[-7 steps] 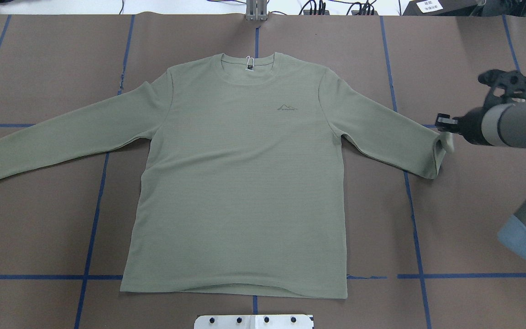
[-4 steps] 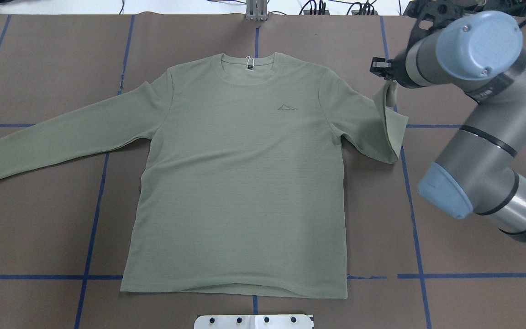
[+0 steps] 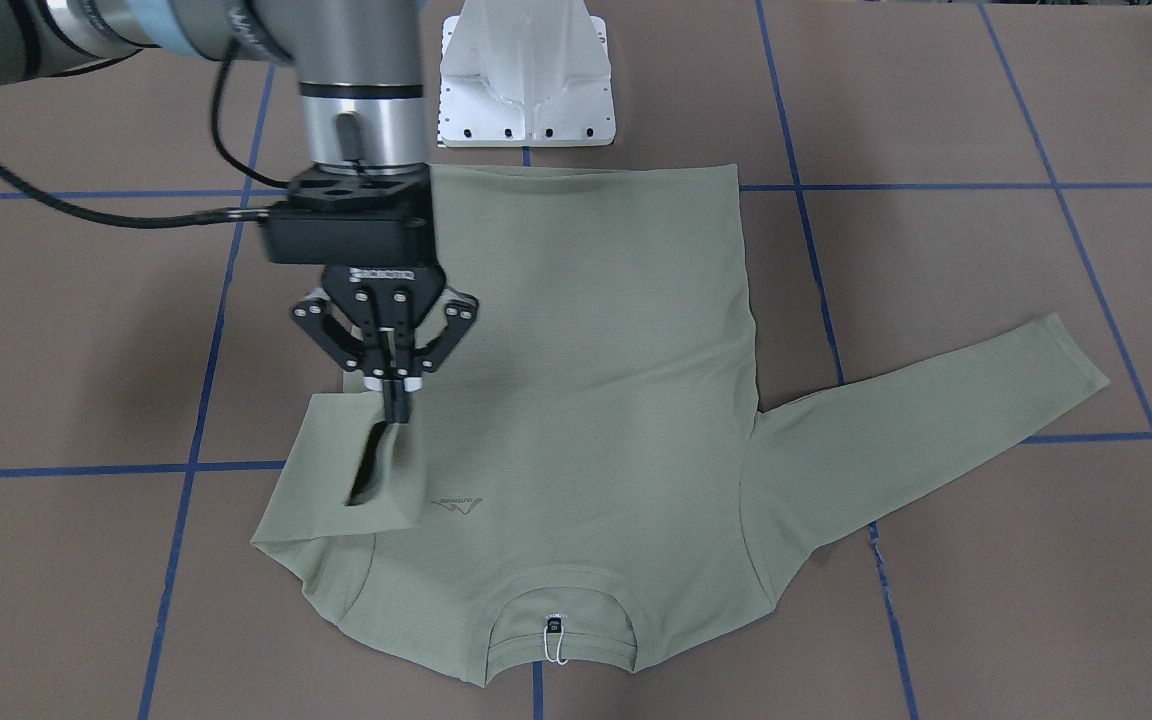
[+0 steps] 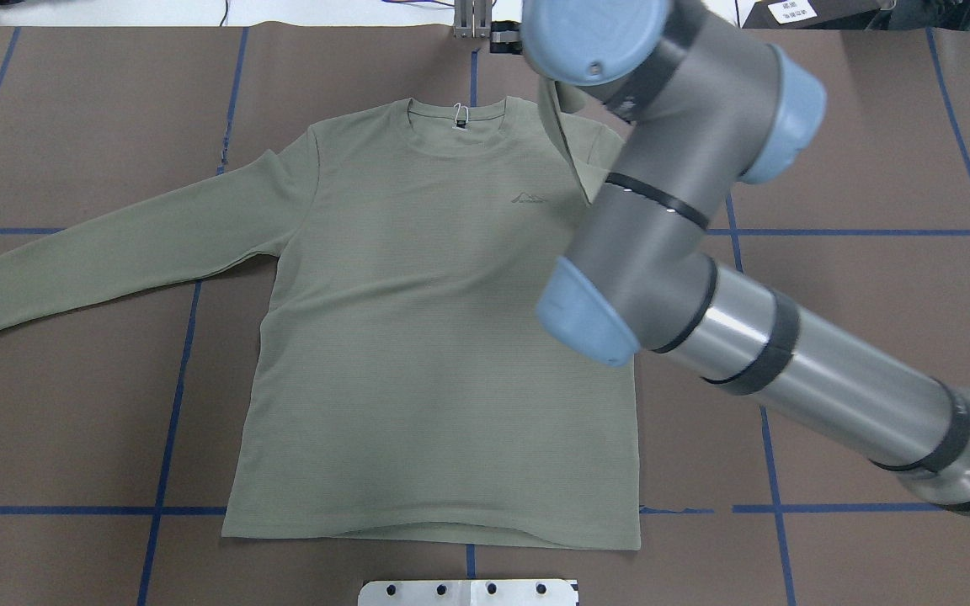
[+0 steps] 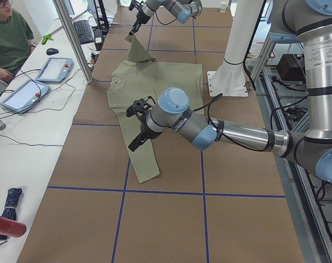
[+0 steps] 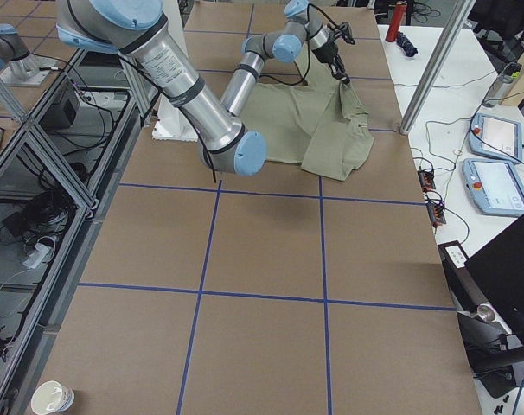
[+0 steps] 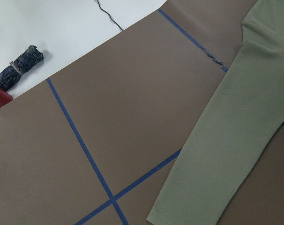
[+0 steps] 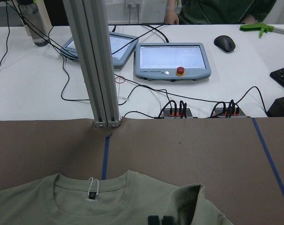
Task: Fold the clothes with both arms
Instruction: 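Carry the sleeve with the right gripper across the shirt body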
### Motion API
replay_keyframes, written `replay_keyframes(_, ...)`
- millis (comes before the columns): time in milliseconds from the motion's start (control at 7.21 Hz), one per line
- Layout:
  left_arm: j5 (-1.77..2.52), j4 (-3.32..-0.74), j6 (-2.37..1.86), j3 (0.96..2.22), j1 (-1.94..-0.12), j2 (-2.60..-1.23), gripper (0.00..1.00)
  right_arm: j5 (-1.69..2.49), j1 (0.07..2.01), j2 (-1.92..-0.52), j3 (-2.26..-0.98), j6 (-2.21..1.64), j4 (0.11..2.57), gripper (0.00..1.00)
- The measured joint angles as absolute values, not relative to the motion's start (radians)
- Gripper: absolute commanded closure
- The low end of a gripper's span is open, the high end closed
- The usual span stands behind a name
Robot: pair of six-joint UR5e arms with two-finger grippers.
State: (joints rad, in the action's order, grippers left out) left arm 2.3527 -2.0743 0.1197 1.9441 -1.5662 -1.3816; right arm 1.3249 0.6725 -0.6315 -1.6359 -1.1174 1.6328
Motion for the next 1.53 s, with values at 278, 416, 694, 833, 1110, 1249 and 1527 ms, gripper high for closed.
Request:
replay_keyframes(278, 2.353, -2.073, 0.119, 1.938, -1.566, -1.382, 0.0, 1.104, 0.535, -0.437, -1.343, -1.196, 1.63, 1.0)
replay_keyframes(416, 2.353, -2.072, 0.118, 1.934, -1.566, -1.384, 0.0, 1.015, 0.471, -0.381, -1.228, -1.235, 1.627, 1.0)
replay_keyframes(694, 2.353, -2.071, 0.117, 1.931, -1.566, -1.384, 0.0, 0.871, 0.376, -0.306, -1.057, -1.331, 1.618, 1.0)
replay_keyframes(833, 2.353, -2.071, 0.116, 1.93, -1.566, -1.384, 0.0, 0.832, 0.35, -0.267, -0.986, -1.365, 1.615, 1.0)
replay_keyframes(1110, 2.353, -2.071, 0.111, 1.932, -1.566, -1.383, 0.0, 0.799, 0.326, -0.207, -0.902, -1.408, 1.612, 0.31)
replay_keyframes(1249, 2.353, -2.072, 0.111, 1.933, -1.566, -1.383, 0.0, 0.798, 0.322, -0.19, -0.892, -1.424, 1.61, 0.0)
replay_keyframes(1527, 2.352, -2.073, 0.107, 1.933, -1.566, -1.382, 0.0, 0.822, 0.324, -0.162, -0.888, -1.433, 1.607, 0.0)
